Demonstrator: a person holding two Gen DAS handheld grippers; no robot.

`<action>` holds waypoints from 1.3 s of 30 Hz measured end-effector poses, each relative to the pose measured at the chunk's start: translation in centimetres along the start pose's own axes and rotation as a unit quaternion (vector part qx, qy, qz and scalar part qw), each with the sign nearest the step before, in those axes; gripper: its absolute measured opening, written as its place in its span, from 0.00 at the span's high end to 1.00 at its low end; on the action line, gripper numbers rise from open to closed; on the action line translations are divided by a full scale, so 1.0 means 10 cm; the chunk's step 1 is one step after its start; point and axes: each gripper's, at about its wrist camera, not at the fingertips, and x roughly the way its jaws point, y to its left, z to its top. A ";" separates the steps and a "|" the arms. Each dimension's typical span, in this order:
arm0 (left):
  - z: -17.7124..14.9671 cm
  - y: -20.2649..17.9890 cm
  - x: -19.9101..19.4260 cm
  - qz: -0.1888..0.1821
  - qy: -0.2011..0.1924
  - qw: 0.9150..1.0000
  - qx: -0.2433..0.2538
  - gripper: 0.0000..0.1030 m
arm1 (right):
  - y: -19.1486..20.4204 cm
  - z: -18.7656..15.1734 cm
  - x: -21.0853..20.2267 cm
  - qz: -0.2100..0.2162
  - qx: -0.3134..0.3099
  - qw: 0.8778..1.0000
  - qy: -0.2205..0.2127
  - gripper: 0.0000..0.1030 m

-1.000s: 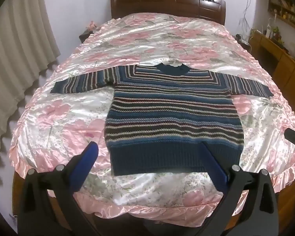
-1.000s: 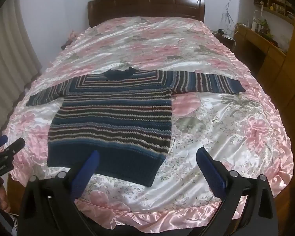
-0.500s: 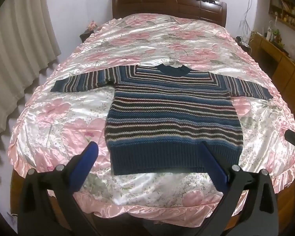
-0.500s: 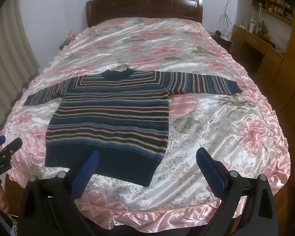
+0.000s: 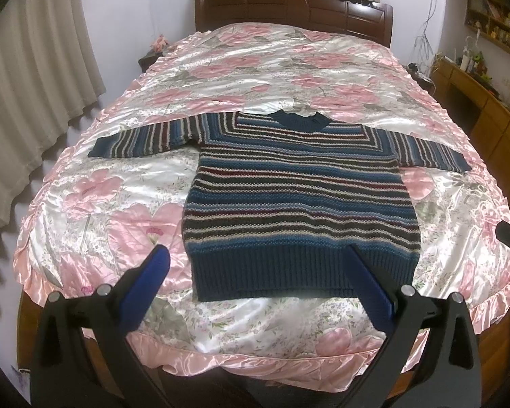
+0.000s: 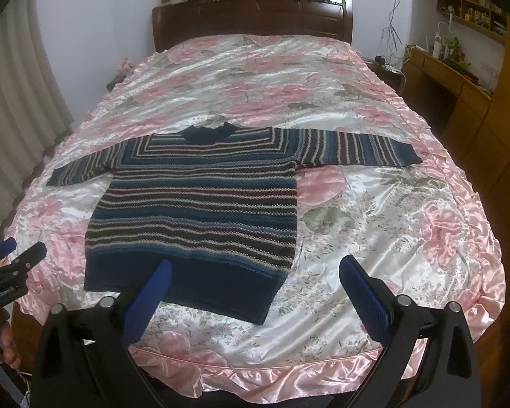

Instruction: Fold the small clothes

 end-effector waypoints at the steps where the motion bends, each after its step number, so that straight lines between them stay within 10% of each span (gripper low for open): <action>1: 0.00 0.00 0.00 0.000 0.000 1.000 0.000 0.02 | 0.00 0.00 0.00 0.001 0.000 1.000 0.000 0.03; 39: -0.02 0.03 0.01 0.002 0.001 1.000 -0.003 0.02 | 0.14 0.01 0.03 0.010 0.001 1.000 0.001 0.03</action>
